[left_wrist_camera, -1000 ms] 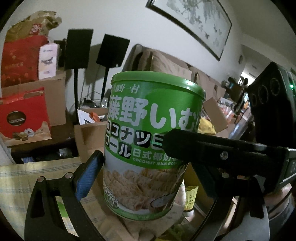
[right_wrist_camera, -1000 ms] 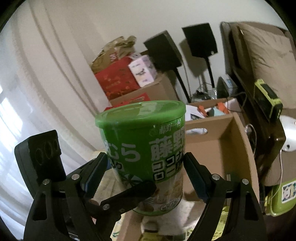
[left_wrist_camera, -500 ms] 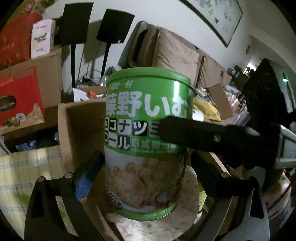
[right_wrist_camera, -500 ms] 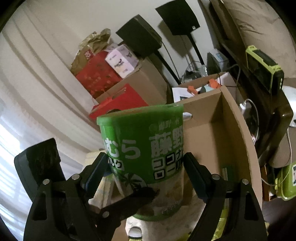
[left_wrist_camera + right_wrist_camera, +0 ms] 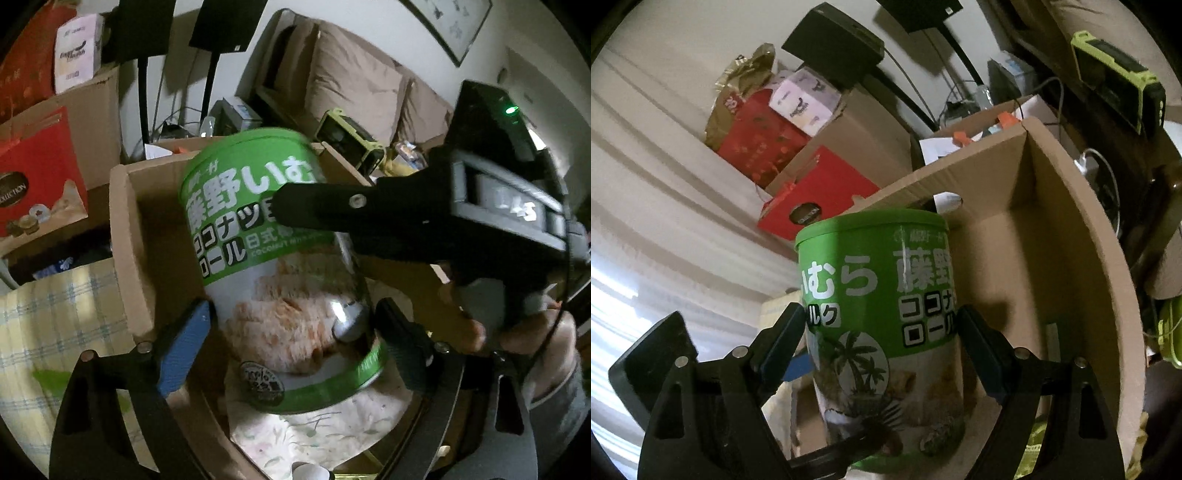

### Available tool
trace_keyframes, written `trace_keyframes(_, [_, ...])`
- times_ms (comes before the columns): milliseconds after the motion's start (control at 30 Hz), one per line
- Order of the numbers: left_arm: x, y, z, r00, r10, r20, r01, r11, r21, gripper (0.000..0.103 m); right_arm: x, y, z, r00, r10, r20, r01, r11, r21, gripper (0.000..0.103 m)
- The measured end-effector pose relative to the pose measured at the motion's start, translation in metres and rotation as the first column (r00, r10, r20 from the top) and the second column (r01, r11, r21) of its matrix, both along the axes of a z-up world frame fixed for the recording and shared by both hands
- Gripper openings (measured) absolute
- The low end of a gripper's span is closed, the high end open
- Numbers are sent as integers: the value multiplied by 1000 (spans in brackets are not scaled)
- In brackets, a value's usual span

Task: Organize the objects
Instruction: 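Carry the can over the cardboard box with both tools, lower it in and open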

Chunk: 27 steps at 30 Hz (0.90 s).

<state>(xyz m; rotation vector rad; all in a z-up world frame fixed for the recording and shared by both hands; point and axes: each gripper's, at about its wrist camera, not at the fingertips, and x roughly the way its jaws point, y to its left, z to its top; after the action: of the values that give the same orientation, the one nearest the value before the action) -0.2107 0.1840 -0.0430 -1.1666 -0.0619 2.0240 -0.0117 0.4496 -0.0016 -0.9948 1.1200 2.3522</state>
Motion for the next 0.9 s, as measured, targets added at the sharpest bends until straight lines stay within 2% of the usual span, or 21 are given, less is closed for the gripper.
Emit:
trace_keyframes(200, [5,-14,13,1000,2,17,-3,999,46,85,-15,-1,-12,998,32,54,-32,999,-2,80])
trace_keyframes(367, [14,-40,34,1000,10,-1,-10,996,93,85,-19,-8,-15,997,38,73,-40,999,24,79])
trace_keyframes(500, [14,-60,46,999,44,-22,-42,994,98,87,-15,-8,-13,997,26,76,-28,999,28,79])
trace_keyframes(567, [16,-73,50,997,75,-28,-72,992,105,90,-12,-12,-4,997,17,73,-23,997,77,80])
trace_keyframes(633, [19,-84,51,995,93,-34,-89,991,103,93,-9,-20,7,998,27,64,-35,990,133,85])
trace_keyframes(767, [25,-101,47,990,132,-52,-129,990,62,94,-9,-44,24,994,60,91,-80,968,239,85])
trace_keyframes(900, [32,-119,39,988,147,-46,-145,989,42,94,-8,-66,36,995,54,89,-78,954,288,86])
